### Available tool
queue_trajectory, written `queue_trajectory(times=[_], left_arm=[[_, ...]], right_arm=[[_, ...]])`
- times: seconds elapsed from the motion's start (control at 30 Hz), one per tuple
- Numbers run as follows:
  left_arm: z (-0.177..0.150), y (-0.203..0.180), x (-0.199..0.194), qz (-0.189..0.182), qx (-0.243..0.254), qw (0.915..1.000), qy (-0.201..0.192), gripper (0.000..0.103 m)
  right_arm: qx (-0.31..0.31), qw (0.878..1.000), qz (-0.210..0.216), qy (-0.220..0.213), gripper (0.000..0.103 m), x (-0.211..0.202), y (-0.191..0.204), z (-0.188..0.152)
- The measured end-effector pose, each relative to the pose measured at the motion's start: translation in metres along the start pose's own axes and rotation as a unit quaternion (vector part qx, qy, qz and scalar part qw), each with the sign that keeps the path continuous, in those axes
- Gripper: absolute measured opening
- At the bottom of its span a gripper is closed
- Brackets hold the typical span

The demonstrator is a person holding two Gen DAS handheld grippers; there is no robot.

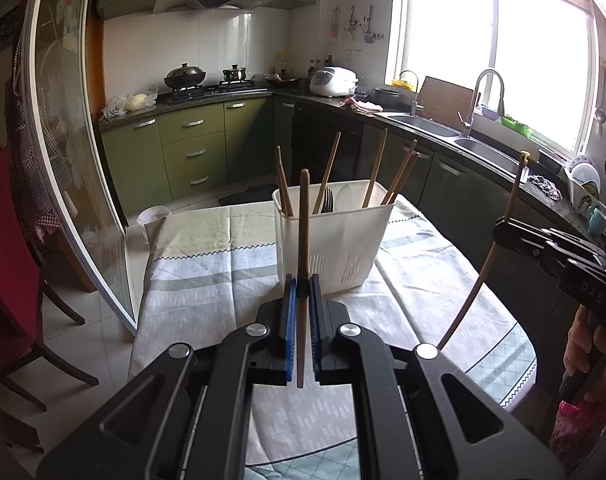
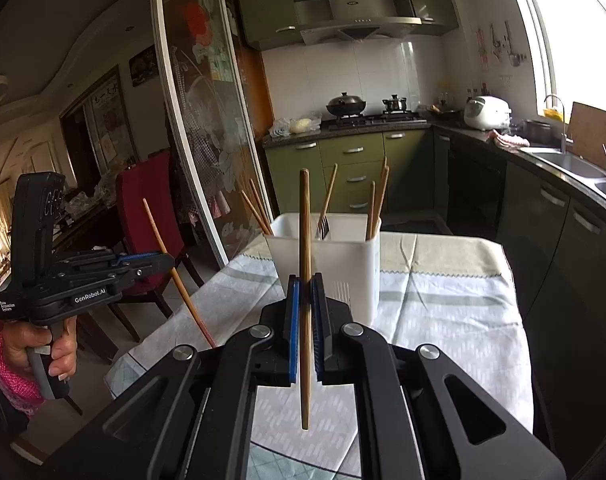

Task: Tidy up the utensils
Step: 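Lift both chopsticks over the holder, lower them in and open both tools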

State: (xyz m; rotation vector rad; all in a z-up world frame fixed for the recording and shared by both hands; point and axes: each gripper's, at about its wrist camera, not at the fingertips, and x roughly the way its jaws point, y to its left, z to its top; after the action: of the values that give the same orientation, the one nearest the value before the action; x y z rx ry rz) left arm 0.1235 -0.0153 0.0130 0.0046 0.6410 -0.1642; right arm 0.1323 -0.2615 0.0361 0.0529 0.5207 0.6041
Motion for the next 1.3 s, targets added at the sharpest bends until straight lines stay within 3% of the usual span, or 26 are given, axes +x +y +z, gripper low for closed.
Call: queue_trajectory(times=[0.33, 0.47, 0.63, 0.73, 0.93, 1.3], left_arm=[[0.075, -0.018, -0.026, -0.026, 0.012, 0.9980, -0.056, 0.006], [0.110, -0.023, -0.032, -0.020, 0.019, 0.9954, -0.092, 0.006], [0.143, -0.027, -0.021, -0.016, 0.018, 0.9921, -0.123, 0.006], [0.154, -0.028, -0.005, -0.016, 0.013, 0.9911, -0.132, 0.006], [0.149, -0.026, 0.041, -0.010, 0.008, 0.9917, -0.128, 0.006], [0.098, -0.011, 0.095, -0.015, -0.006, 0.9988, -0.047, 0.006]], right_arm=[[-0.035, 0.996, 0.003, -0.080, 0.007, -0.016, 0.017, 0.078], [-0.043, 0.992, -0.009, -0.119, 0.007, -0.016, 0.017, 0.110], [-0.042, 0.987, -0.034, -0.152, 0.007, 0.006, 0.007, 0.144], [-0.033, 0.987, -0.043, -0.149, 0.007, 0.031, -0.005, 0.153], [-0.002, 0.992, -0.047, -0.120, 0.007, 0.081, -0.034, 0.143], [0.007, 0.997, -0.046, -0.058, 0.007, 0.132, -0.046, 0.092]])
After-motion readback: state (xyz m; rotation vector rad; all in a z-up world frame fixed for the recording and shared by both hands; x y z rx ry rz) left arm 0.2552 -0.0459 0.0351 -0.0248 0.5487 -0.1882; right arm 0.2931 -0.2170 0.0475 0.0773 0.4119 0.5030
